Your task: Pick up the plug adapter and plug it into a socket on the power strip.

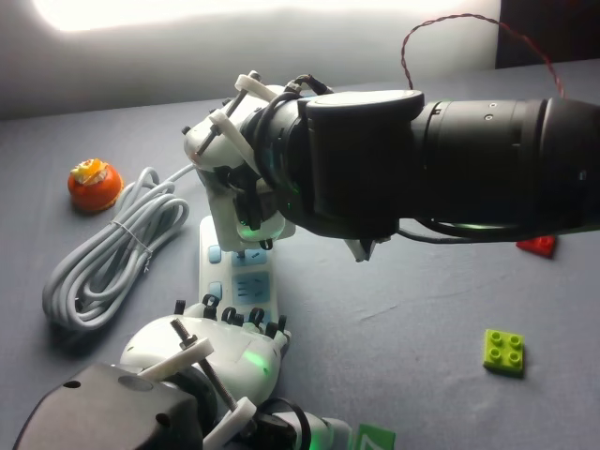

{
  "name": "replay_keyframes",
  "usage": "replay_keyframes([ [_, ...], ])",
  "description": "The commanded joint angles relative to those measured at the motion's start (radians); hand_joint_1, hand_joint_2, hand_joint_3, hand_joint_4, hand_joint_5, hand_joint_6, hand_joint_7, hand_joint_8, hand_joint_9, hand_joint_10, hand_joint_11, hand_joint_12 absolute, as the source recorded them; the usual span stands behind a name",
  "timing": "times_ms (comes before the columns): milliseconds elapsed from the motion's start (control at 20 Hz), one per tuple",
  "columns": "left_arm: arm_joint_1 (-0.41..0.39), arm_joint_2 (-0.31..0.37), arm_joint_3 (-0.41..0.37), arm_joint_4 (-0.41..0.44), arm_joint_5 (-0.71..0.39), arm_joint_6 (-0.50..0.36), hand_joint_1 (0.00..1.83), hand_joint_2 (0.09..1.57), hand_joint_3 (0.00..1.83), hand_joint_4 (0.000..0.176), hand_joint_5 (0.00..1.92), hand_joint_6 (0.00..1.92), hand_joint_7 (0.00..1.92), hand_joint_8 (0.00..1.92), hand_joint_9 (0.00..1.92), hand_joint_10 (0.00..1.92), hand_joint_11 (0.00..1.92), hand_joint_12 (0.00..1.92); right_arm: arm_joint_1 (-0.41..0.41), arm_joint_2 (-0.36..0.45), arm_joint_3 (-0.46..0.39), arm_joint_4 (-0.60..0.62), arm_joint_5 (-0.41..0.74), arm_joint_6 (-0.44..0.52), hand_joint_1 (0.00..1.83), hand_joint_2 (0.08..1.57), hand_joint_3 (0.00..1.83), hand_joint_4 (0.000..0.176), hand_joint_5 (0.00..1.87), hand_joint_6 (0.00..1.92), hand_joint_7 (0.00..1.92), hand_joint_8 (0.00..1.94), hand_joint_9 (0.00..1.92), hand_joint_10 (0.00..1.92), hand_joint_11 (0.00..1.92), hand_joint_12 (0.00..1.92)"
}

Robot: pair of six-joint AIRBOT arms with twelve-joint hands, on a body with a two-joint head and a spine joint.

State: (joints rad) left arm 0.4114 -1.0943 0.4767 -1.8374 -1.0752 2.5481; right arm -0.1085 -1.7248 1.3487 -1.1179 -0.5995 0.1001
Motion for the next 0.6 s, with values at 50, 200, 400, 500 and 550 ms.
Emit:
replay_keyframes([
  [50, 0.006, 0.004, -0.003, 0.022, -0.012, 0.000, 0.00, 1.21, 0.00, 0.000, 0.16, 0.00, 0.16, 0.00, 0.15, 0.00, 0.00, 0.47, 0.007, -0.010, -0.002, -0.042, 0.064, 0.010, 1.21, 1.18, 0.00, 0.000, 0.87, 1.01, 0.87, 1.34, 0.70, 1.26, 0.58, 1.67],
  [200, 0.007, 0.004, -0.005, 0.022, -0.015, -0.001, 0.00, 1.21, 0.00, 0.000, 0.17, 0.00, 0.16, 0.00, 0.15, 0.00, 0.00, 0.45, -0.002, -0.008, -0.013, -0.042, 0.058, 0.009, 1.21, 1.18, 0.00, 0.000, 0.84, 1.04, 0.89, 1.31, 0.74, 1.23, 0.63, 1.62],
  [400, 0.007, 0.005, -0.006, 0.022, -0.016, -0.003, 0.00, 1.21, 0.00, 0.000, 0.18, 0.01, 0.18, 0.01, 0.16, 0.01, 0.00, 0.49, -0.018, 0.002, -0.025, -0.042, 0.049, 0.017, 1.21, 1.19, 0.00, 0.000, 0.83, 1.07, 0.87, 1.34, 0.73, 1.23, 0.61, 1.63],
  [500, 0.008, 0.005, -0.008, 0.022, -0.016, -0.003, 0.00, 1.21, 0.00, 0.000, 0.17, 0.00, 0.18, 0.00, 0.16, 0.00, 0.00, 0.48, -0.025, 0.006, -0.027, -0.042, 0.050, 0.018, 1.20, 1.19, 0.00, 0.000, 0.83, 1.07, 0.85, 1.36, 0.71, 1.24, 0.58, 1.66],
  [550, 0.008, 0.005, -0.009, 0.022, -0.016, -0.003, 0.00, 1.21, 0.00, 0.000, 0.17, 0.00, 0.17, 0.00, 0.16, 0.00, 0.00, 0.47, -0.029, 0.008, -0.027, -0.042, 0.050, 0.021, 1.20, 1.19, 0.00, 0.000, 0.84, 1.07, 0.86, 1.34, 0.72, 1.24, 0.60, 1.65],
])
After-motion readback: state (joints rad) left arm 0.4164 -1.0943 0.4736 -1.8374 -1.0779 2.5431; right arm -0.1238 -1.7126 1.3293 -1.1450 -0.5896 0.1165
